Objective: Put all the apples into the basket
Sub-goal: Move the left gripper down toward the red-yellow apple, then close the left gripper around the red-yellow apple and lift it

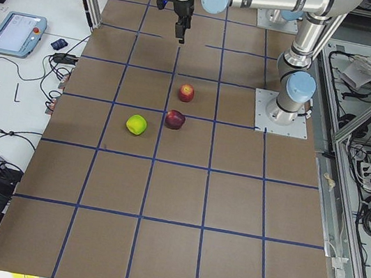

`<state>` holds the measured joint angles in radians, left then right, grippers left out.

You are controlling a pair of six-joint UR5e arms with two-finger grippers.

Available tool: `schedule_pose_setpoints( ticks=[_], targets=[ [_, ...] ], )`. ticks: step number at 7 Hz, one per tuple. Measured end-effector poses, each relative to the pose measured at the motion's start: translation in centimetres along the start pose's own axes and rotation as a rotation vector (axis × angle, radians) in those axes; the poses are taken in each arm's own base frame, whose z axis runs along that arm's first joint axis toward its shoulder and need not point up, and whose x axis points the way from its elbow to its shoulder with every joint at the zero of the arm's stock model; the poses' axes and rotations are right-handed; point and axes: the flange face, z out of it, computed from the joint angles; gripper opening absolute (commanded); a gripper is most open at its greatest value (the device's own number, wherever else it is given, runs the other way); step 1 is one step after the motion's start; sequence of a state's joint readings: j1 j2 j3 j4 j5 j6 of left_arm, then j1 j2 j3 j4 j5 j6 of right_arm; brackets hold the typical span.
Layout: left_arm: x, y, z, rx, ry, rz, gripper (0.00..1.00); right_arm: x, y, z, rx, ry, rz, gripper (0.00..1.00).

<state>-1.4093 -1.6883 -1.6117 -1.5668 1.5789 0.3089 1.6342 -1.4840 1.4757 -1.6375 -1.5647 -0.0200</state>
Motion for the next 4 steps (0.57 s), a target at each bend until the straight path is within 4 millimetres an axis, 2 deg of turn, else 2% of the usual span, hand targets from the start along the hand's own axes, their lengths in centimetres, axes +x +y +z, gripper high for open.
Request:
schedule_pose_setpoints(
  ticks=[1,2,4],
  targets=[
    [-3.2,0.4,4.3,-0.015,0.015,-0.003,1.00,0.0,0.0,0.0,0.000,0.000,0.001,1.00],
    [-4.7,1.0,8.1,-0.022,0.020,-0.007,1.00,0.1,0.0,0.0,-0.001,0.001,0.001,1.00],
    [-5.0,2.0,14.5,-0.026,0.027,-0.021,1.00,0.1,0.0,0.0,-0.001,0.001,0.002,1.00]
  ],
)
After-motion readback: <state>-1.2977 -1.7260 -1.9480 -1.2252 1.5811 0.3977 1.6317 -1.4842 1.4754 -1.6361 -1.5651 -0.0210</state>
